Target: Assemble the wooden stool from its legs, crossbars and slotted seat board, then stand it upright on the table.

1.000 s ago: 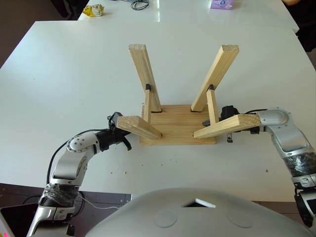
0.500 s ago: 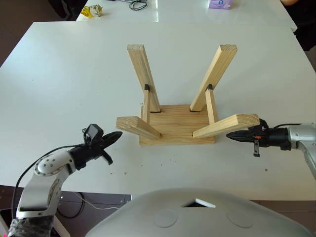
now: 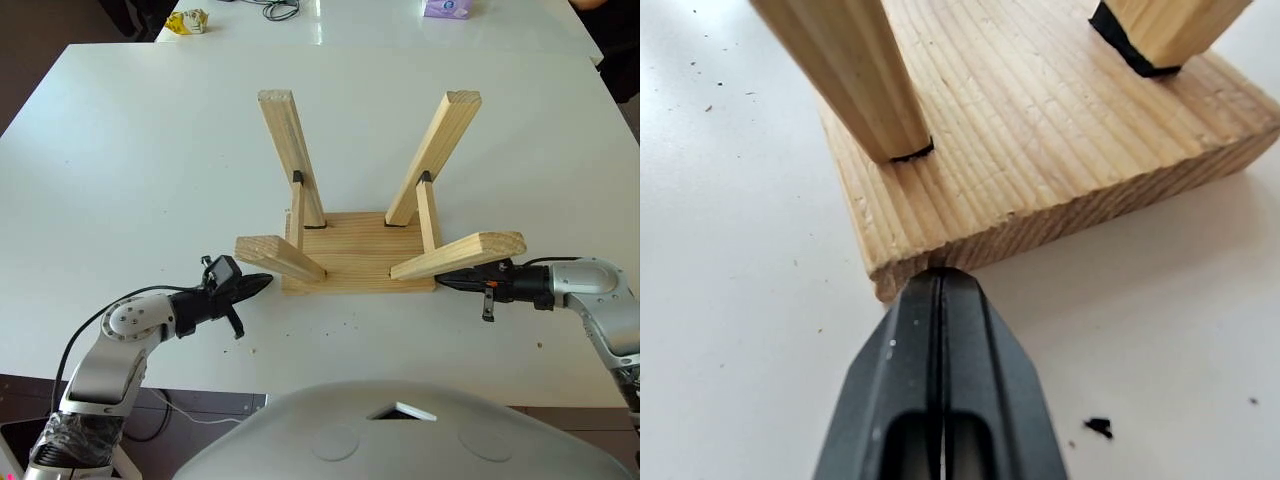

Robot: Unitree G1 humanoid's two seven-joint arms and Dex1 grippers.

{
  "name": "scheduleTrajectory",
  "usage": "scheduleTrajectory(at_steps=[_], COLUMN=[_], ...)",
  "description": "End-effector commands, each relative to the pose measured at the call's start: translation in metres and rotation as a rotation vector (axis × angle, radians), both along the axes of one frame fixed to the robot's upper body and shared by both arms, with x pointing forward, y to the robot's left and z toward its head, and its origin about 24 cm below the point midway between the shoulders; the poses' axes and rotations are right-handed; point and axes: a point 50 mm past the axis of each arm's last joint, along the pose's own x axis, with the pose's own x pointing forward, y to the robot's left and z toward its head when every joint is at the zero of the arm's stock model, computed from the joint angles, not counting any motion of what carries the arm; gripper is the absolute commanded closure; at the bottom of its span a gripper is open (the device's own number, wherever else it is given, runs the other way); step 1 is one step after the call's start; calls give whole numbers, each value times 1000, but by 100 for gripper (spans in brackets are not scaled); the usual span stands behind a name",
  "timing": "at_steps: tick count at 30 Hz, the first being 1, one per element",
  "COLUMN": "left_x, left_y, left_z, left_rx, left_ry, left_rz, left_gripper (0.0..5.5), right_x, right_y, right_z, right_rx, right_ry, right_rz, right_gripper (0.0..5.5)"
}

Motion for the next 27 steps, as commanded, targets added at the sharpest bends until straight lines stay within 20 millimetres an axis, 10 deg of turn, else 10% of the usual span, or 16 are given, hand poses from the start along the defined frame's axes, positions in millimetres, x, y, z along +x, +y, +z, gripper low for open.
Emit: scheduleTrajectory(at_steps=[1, 27], left_x=[-4, 0], left_y=[0, -14], left_z=[-6, 8], left_rx=[14, -54], left_ry=[41, 6], left_rz=[-32, -71], left_gripper=[547, 547], right_x=[1, -8], right_y=[5, 19], right_z=[-1, -1], right_rx=[4, 52], right_ry=[-1, 25], right_rz=[5, 47], right_gripper=[550, 550])
